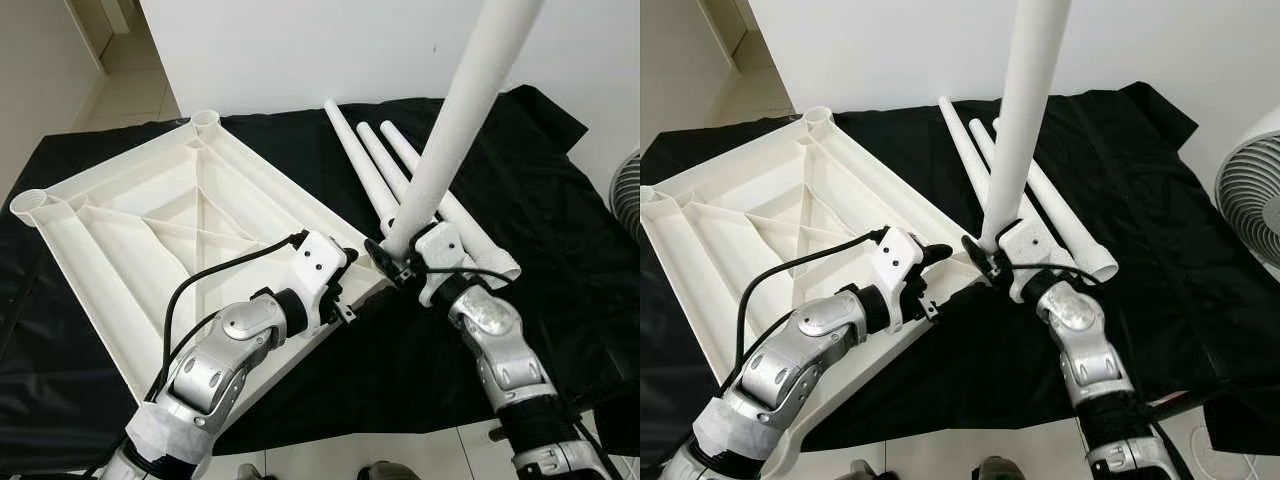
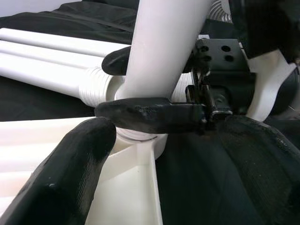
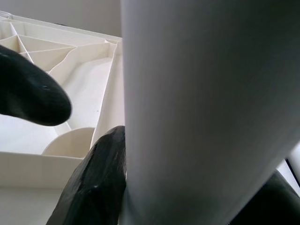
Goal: Building children table
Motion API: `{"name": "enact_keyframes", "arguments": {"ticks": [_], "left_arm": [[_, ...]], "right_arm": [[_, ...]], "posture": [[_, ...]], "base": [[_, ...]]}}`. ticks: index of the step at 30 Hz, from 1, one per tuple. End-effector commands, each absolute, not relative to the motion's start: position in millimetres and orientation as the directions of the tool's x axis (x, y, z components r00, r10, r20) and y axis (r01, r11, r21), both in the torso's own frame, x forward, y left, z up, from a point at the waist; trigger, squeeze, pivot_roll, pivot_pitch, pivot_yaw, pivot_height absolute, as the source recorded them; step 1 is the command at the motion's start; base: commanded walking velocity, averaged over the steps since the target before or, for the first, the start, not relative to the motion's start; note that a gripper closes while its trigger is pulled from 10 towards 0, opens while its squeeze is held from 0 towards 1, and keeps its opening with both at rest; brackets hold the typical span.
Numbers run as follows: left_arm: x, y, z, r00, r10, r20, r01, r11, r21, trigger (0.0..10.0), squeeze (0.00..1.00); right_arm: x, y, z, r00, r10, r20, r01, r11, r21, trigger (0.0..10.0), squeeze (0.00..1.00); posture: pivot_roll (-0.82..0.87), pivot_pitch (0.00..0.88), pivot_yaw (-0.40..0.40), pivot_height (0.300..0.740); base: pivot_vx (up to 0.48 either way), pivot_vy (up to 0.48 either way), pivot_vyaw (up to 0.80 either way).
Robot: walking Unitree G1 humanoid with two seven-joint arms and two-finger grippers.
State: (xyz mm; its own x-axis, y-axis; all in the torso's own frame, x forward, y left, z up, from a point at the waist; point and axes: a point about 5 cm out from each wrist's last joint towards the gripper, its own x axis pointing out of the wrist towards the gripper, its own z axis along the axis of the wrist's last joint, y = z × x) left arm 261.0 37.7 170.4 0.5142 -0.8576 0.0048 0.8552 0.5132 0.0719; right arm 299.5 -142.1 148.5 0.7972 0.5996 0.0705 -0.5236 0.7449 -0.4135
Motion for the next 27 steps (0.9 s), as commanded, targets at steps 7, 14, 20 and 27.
{"name": "enact_keyframes", "arguments": {"ticks": [7,14,20,27], "left_arm": [[259.5,39.5,169.8,0.515,-0.857,-0.005,0.855,0.513,0.078,10.0,0.0],[260.3,39.6,170.2,0.516,-0.857,-0.005,0.854,0.514,0.079,10.0,0.0],[261.0,39.4,171.2,0.515,-0.857,-0.001,0.854,0.514,0.081,10.0,0.0],[261.2,39.3,171.4,0.517,-0.856,0.0,0.853,0.515,0.084,10.0,0.0]], "right_arm": [[295.2,-144.8,118.3,0.805,0.586,-0.092,-0.569,0.721,-0.394,10.0,0.0],[298.1,-148.2,114.0,0.819,0.565,-0.105,-0.568,0.767,-0.298,10.0,0.0],[313.9,-155.2,110.4,0.826,0.524,-0.208,-0.547,0.834,-0.076,10.0,0.0],[318.8,-154.4,114.9,0.827,0.525,-0.203,-0.545,0.837,-0.056,10.0,0.0]], "posture": [[-0.17,0.104,0.086,0.74],[-0.16,0.104,0.085,0.74],[-0.16,0.1,0.087,0.74],[-0.16,0.098,0.082,0.74]], "base": [[0.0,0.0,0.0],[0.0,0.0,0.0],[0.0,0.0,0.0],[0.0,0.0,0.0]]}}
